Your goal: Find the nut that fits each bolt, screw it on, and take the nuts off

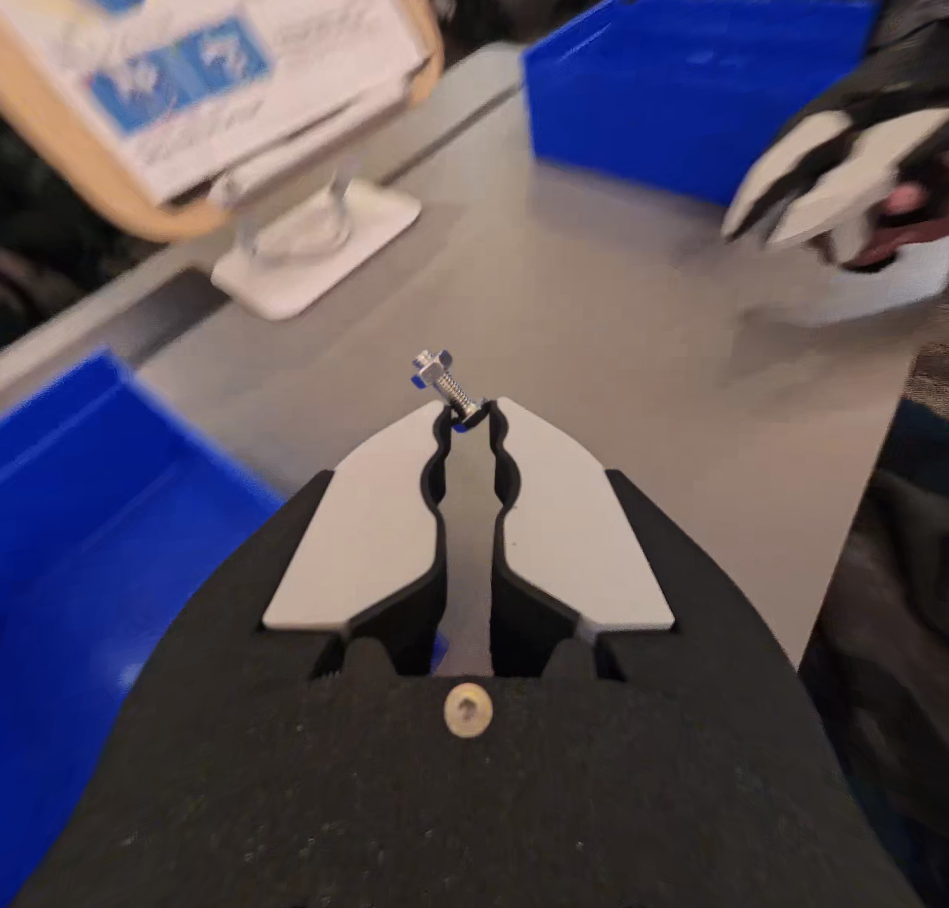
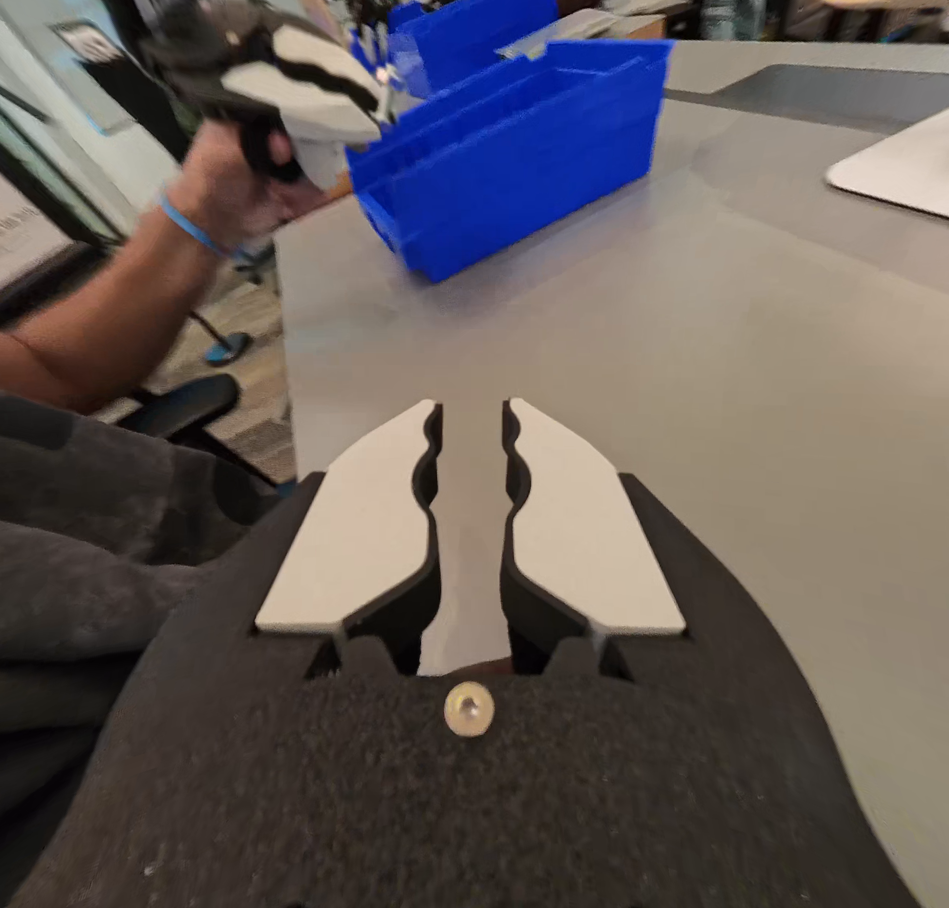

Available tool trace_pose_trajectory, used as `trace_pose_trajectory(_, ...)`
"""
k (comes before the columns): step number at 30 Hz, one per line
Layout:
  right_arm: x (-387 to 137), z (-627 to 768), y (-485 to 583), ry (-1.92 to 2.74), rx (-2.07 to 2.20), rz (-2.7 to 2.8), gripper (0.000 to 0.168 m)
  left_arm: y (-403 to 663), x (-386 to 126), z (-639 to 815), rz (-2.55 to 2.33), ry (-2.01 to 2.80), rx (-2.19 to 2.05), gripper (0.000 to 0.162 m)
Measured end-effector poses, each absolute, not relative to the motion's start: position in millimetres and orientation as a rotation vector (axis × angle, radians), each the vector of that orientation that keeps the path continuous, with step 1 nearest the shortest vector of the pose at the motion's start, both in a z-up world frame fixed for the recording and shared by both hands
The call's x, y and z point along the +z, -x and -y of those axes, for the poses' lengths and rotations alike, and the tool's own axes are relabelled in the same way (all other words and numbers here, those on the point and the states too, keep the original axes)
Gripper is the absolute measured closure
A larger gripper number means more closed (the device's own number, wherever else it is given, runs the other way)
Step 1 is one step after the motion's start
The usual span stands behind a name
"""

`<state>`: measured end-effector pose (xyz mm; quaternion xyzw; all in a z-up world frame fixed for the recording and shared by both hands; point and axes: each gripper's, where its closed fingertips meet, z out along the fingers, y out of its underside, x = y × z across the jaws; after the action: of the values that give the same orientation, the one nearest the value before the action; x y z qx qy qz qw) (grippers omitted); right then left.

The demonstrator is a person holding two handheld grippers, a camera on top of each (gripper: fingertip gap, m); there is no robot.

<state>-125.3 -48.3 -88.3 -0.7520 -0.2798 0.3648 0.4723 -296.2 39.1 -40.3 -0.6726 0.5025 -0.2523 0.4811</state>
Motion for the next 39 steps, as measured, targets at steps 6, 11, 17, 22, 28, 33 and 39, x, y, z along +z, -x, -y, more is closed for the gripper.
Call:
trace_pose_trajectory(6,-22.9,17.5,147.2,1.683,1.240,0.634,0.134,200.4,-27.2,2.6,-1.365,1.348,-0.703,0.149)
trace_pose_trajectory(11,-18.5,17.1,175.2,1.609,1.310,0.623,0.122,172.3,-37.2,33.8,-1.401,1.306,-0.869,0.149)
trace_pose_trajectory(17,-26.8,16.4,171.0,1.602,1.276,0.582,0.125,168.7,-37.3,44.8,-1.404,1.307,-0.913,0.149)
trace_pose_trajectory(22,-26.0,19.2,154.7,1.593,1.349,0.531,0.132,177.5,-31.2,42.4,-1.368,1.298,-0.915,0.149)
trace_pose_trajectory(28,-23.5,25.8,181.4,1.599,1.302,0.613,0.130,175.7,-30.6,50.6,-1.386,1.276,-0.920,0.149)
trace_pose_trajectory(33,-36.7,17.5,161.1,1.609,1.394,0.513,0.134,181.2,-27.1,51.2,-1.374,1.264,-0.915,0.149)
trace_pose_trajectory(39,-17.3,31.9,185.8,1.562,1.406,0.615,0.130,178.7,-38.4,51.4,-1.400,1.284,-0.902,0.149)
